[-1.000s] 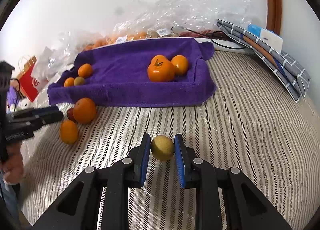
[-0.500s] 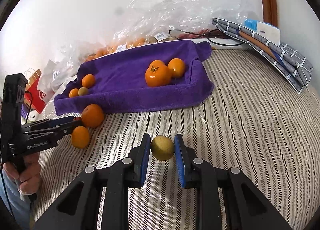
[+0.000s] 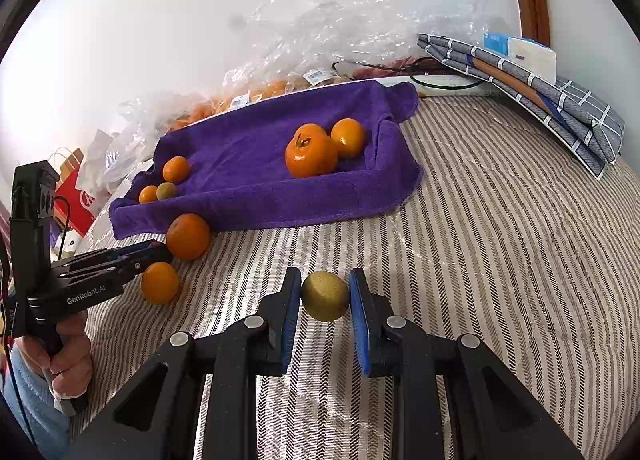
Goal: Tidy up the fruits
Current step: 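Grasp the small red apple with the left gripper while the right gripper holds the yellow-green fruit, then carry both fruits onto the purple towel and open both grippers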
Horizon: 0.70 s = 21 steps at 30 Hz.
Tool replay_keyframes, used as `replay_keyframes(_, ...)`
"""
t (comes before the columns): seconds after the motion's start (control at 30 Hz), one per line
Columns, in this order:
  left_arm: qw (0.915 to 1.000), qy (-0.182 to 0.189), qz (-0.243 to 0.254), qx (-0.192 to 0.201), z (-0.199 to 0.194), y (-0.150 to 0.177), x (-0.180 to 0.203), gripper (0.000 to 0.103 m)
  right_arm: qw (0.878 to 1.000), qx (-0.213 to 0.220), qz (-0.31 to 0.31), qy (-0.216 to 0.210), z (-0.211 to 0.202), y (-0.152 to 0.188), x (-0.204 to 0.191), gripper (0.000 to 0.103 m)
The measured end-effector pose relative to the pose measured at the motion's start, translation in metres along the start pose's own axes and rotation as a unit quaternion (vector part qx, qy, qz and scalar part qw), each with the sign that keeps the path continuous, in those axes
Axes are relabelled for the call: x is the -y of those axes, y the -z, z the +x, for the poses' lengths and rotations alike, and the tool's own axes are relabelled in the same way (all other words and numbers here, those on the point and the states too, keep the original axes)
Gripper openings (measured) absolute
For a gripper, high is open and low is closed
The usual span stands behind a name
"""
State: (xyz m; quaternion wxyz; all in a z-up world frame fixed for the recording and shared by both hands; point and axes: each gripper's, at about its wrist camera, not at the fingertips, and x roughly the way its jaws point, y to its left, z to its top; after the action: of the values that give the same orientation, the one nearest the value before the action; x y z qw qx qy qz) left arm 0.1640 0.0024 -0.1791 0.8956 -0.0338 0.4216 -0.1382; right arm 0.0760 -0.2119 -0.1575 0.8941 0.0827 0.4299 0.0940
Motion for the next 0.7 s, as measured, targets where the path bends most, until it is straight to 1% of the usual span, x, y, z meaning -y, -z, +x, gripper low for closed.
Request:
replay_keyframes(0.37,0.9997,0.013,-0.001,0.022,-0.010,0.000,-0.002,0.024,1.000,0.008,0.005,0.002,-0.003,0.002,0.003,0.024)
replay_keyframes(0.53,0.9987,0.016,-0.021,0.044,-0.020,-0.002,-0.011,0.024,1.000,0.021,0.010,0.000,-0.009,0.002,0.005,0.024)
replay_keyframes(0.7,0.9965,0.015,-0.050,0.065,-0.033,-0.007,-0.024,0.024,1.000,0.011,0.010,0.007,-0.009,-0.002,0.001,0.024)
